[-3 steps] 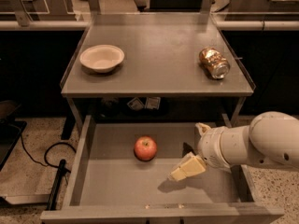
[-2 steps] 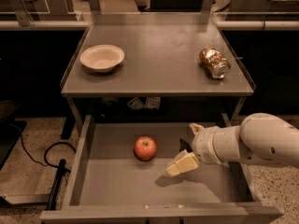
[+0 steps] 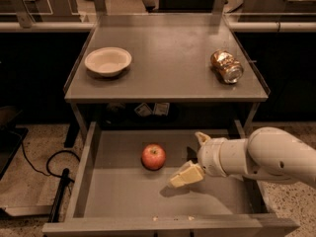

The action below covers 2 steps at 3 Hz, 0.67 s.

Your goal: Pick apple from top drawer and place on counter

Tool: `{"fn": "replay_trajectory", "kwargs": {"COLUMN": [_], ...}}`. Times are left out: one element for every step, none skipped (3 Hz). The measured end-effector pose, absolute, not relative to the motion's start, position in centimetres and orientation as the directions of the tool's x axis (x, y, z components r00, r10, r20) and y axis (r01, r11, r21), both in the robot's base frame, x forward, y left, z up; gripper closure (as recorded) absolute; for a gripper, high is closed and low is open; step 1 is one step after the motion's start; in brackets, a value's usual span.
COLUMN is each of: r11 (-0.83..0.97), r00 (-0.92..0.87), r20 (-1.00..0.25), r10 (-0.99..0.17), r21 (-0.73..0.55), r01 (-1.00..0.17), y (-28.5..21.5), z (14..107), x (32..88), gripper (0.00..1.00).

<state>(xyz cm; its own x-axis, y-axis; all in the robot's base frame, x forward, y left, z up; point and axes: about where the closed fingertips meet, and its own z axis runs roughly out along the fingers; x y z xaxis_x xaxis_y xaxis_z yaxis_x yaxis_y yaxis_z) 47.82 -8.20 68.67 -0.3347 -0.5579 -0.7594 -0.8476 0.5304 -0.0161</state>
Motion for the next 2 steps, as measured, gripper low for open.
{"fn": "replay_trajectory", "kwargs": {"r11": [0.529,0.518], "r00": [-0.293,-0.264], "r20": [-0.82,-0.865], "r10": [-0.492,-0.427], "r21": [-0.015,0.005], "r01": [-0.848,-0.855], "y": [-5.3,-2.2], "z": [66.8,64.4], "x": [49.9,52.8], "gripper": [0.0,0.0]}}
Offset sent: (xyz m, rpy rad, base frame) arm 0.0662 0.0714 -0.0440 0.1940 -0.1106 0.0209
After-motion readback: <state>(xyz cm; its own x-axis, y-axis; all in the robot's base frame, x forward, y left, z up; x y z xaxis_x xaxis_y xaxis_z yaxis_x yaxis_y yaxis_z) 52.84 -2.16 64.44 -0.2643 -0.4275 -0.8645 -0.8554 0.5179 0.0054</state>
